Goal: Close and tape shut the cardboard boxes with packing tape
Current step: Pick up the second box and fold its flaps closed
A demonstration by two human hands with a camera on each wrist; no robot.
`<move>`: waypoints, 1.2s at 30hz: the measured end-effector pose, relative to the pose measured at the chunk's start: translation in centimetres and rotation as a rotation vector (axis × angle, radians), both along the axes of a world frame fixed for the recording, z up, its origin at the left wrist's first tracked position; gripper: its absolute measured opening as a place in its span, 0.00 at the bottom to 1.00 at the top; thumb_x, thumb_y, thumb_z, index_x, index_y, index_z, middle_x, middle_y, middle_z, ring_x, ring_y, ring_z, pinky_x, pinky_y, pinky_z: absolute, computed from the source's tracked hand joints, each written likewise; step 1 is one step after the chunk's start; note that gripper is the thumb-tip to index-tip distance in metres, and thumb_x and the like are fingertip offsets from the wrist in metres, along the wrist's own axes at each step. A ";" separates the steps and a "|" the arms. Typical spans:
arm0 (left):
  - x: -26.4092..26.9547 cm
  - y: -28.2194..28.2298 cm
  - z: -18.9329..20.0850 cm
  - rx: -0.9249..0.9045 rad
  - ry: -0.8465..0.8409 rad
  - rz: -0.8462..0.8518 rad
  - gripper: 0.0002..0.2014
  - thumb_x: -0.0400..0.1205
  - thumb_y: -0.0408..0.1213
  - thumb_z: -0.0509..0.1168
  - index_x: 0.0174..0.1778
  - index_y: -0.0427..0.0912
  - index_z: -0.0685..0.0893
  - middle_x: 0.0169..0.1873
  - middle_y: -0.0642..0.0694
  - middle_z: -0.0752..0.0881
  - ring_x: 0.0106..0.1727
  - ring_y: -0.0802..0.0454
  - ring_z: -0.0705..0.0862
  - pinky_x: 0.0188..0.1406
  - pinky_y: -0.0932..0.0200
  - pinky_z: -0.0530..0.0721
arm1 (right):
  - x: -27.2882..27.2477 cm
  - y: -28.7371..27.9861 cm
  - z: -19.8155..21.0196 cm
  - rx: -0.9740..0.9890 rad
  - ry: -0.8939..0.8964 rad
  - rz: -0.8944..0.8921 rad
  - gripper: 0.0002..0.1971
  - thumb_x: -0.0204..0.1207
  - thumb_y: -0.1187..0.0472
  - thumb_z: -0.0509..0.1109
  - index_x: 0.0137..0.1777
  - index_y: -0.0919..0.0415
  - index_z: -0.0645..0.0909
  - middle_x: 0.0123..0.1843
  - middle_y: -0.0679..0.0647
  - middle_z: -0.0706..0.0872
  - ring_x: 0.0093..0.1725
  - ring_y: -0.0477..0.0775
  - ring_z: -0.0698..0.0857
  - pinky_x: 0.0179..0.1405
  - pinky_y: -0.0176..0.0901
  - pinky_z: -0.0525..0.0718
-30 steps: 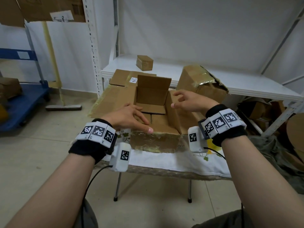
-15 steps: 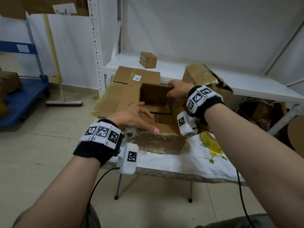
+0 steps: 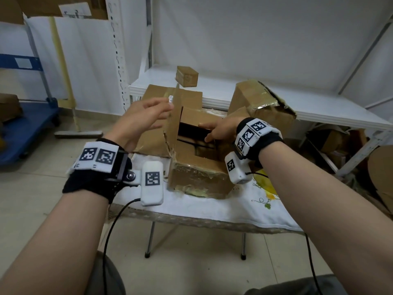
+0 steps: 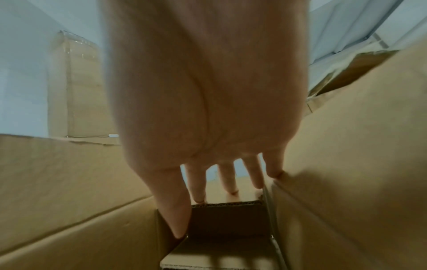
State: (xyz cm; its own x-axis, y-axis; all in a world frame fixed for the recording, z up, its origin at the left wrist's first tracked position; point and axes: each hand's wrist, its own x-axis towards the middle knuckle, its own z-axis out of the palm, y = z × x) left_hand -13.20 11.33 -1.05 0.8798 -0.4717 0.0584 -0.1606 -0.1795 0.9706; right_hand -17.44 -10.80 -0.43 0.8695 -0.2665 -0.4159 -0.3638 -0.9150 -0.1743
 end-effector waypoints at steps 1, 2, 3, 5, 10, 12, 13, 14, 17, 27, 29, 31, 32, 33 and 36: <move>-0.4 -0.4 -0.1 0.011 -0.024 -0.032 0.21 0.82 0.50 0.69 0.73 0.55 0.81 0.63 0.57 0.85 0.63 0.65 0.81 0.60 0.64 0.78 | 0.0 0.0 0.0 0.016 0.003 0.002 0.33 0.89 0.55 0.64 0.90 0.43 0.54 0.89 0.54 0.62 0.85 0.59 0.64 0.78 0.45 0.65; -0.7 -0.9 -0.4 0.045 -0.053 -0.070 0.22 0.82 0.53 0.68 0.73 0.58 0.80 0.68 0.58 0.82 0.68 0.62 0.79 0.67 0.59 0.76 | -0.2 0.1 -0.1 0.038 0.005 0.005 0.33 0.89 0.57 0.64 0.90 0.43 0.54 0.88 0.53 0.63 0.85 0.58 0.64 0.77 0.45 0.65; -0.9 -1.3 -0.7 0.088 -0.077 -0.113 0.23 0.82 0.56 0.67 0.74 0.62 0.79 0.73 0.59 0.79 0.73 0.60 0.75 0.72 0.55 0.71 | -0.2 0.1 -0.1 0.062 0.006 0.006 0.33 0.89 0.59 0.64 0.90 0.45 0.55 0.88 0.53 0.64 0.84 0.57 0.65 0.76 0.44 0.65; -1.3 -2.1 -1.3 0.176 -0.122 -0.207 0.25 0.82 0.58 0.67 0.76 0.63 0.76 0.76 0.62 0.73 0.74 0.59 0.71 0.72 0.54 0.67 | -0.3 0.3 -0.2 0.108 -0.016 0.013 0.31 0.88 0.65 0.63 0.89 0.53 0.60 0.84 0.54 0.71 0.81 0.58 0.71 0.72 0.43 0.70; -1.6 -3.6 -3.4 0.367 -0.184 -0.250 0.36 0.69 0.51 0.81 0.75 0.56 0.79 0.80 0.56 0.64 0.79 0.54 0.66 0.79 0.46 0.68 | -1.6 0.3 1.2 0.045 -0.027 0.033 0.23 0.89 0.68 0.57 0.83 0.58 0.71 0.78 0.57 0.77 0.72 0.57 0.76 0.65 0.45 0.74; -1.3 -3.8 -3.8 0.376 -0.161 -0.224 0.37 0.66 0.49 0.83 0.73 0.55 0.81 0.80 0.56 0.63 0.80 0.51 0.66 0.79 0.42 0.69 | -2.6 -0.3 1.7 -0.001 -0.059 0.010 0.24 0.89 0.65 0.59 0.84 0.55 0.70 0.81 0.57 0.74 0.78 0.59 0.74 0.70 0.47 0.74; -1.3 -3.9 -3.9 0.379 -0.155 -0.224 0.37 0.66 0.49 0.83 0.72 0.54 0.81 0.80 0.56 0.62 0.80 0.51 0.66 0.79 0.41 0.70 | -3.1 -0.7 2.0 -0.018 -0.087 0.002 0.25 0.89 0.65 0.59 0.85 0.55 0.69 0.83 0.56 0.73 0.80 0.59 0.72 0.73 0.48 0.73; -1.2 -3.9 -3.8 0.385 -0.160 -0.228 0.37 0.65 0.48 0.83 0.72 0.54 0.81 0.80 0.55 0.62 0.80 0.50 0.67 0.79 0.42 0.71 | -3.8 -1.1 2.2 -0.024 -0.114 -0.002 0.26 0.89 0.65 0.60 0.86 0.55 0.67 0.85 0.56 0.70 0.82 0.58 0.70 0.77 0.48 0.70; -1.2 -3.9 -3.9 0.401 -0.170 -0.224 0.37 0.65 0.47 0.83 0.72 0.52 0.81 0.79 0.54 0.62 0.79 0.50 0.67 0.77 0.46 0.72 | -6.0 -1.9 2.6 0.024 -0.177 -0.024 0.27 0.88 0.66 0.60 0.86 0.54 0.66 0.88 0.54 0.65 0.87 0.56 0.62 0.82 0.46 0.62; -1.1 -3.9 -4.2 0.396 -0.160 -0.219 0.36 0.65 0.46 0.83 0.71 0.51 0.81 0.78 0.55 0.62 0.72 0.57 0.67 0.73 0.53 0.68 | -8.6 -3.6 2.4 0.189 -0.386 -0.187 0.28 0.88 0.66 0.63 0.87 0.52 0.64 0.88 0.56 0.65 0.85 0.58 0.66 0.79 0.50 0.68; -1.2 -3.9 -4.2 0.404 -0.169 -0.216 0.37 0.65 0.47 0.83 0.72 0.52 0.81 0.79 0.55 0.62 0.72 0.57 0.67 0.74 0.52 0.67 | -8.9 -3.5 2.8 0.248 -0.438 -0.191 0.29 0.88 0.65 0.63 0.87 0.51 0.64 0.87 0.56 0.65 0.84 0.58 0.67 0.78 0.49 0.69; -1.4 -3.9 -4.0 0.403 -0.180 -0.212 0.36 0.66 0.47 0.83 0.72 0.52 0.81 0.79 0.55 0.62 0.72 0.57 0.67 0.74 0.53 0.68 | -9.2 -3.2 3.4 0.294 -0.451 -0.169 0.28 0.89 0.63 0.62 0.87 0.49 0.63 0.88 0.54 0.64 0.85 0.56 0.66 0.78 0.49 0.68; -1.4 -3.9 -4.0 0.402 -0.184 -0.209 0.36 0.66 0.47 0.83 0.72 0.52 0.81 0.79 0.55 0.62 0.71 0.58 0.67 0.72 0.54 0.68 | -9.3 -2.9 3.7 0.321 -0.452 -0.157 0.28 0.89 0.62 0.62 0.87 0.48 0.63 0.87 0.53 0.64 0.84 0.56 0.67 0.76 0.48 0.71; -1.4 -3.9 -4.0 0.400 -0.185 -0.207 0.36 0.67 0.47 0.83 0.72 0.52 0.81 0.80 0.55 0.62 0.71 0.58 0.67 0.71 0.56 0.68 | -9.2 -2.7 3.9 0.375 -0.453 -0.149 0.28 0.89 0.61 0.63 0.87 0.48 0.63 0.86 0.54 0.66 0.82 0.56 0.70 0.73 0.47 0.76; -1.4 -3.7 -4.1 0.393 -0.171 -0.215 0.34 0.68 0.50 0.81 0.72 0.52 0.81 0.80 0.56 0.62 0.75 0.55 0.69 0.71 0.55 0.70 | -9.0 -2.0 4.1 0.564 -0.437 -0.117 0.28 0.89 0.61 0.63 0.87 0.47 0.63 0.74 0.54 0.79 0.70 0.55 0.82 0.68 0.52 0.86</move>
State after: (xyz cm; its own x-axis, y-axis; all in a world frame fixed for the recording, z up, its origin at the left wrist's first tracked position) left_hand -14.56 7.63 -5.18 0.7531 -0.6574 -0.0252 -0.3860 -0.4726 0.7922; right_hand -26.39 -12.80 3.63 0.9668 -0.2152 -0.1380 -0.2426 -0.6023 -0.7605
